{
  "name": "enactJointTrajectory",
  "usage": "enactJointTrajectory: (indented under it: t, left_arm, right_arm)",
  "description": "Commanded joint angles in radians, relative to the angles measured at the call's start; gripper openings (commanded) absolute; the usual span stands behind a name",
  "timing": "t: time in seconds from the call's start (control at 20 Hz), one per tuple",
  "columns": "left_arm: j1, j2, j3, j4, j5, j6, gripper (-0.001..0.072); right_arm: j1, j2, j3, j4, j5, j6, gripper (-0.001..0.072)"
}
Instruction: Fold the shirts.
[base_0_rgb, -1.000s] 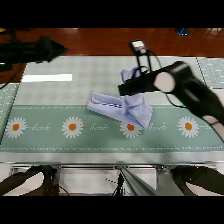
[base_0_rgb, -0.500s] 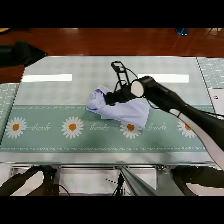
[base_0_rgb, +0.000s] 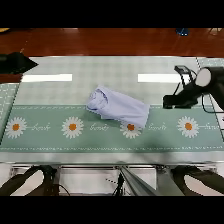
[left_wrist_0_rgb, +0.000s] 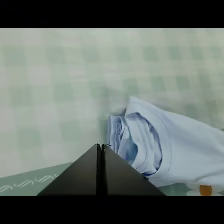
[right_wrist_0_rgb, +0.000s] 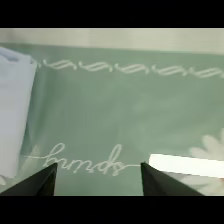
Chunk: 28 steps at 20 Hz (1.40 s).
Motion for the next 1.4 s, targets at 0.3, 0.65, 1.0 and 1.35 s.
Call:
enactJointTrajectory:
  t: [0.3, 0.65, 1.0, 1.35]
  left_arm:
    - [0.005, 0.002, -0.051, 0.055, -0.092, -0.033, 0.0025]
    - [0.005, 0.002, -0.051, 0.055, -0.092, -0.035, 0.0025]
    - [0.005, -0.018, -0.051, 0.055, -0.028, -0.035, 0.0026]
    - [0.005, -0.048, -0.051, 0.055, -0.026, -0.029, 0.0025]
  right_arm:
    - [0.085, -0.031, -0.409, 0.731, -0.65, -0.169, 0.0603]
    - [0.128, 0.014, -0.338, 0.837, -0.738, -0.319, 0.0023]
    - [-0.408, 0.393, -0.068, 0.309, -0.249, -0.014, 0.0023]
    - [-0.902, 0.464, -0.039, -0.095, 0.208, 0.037, 0.0022]
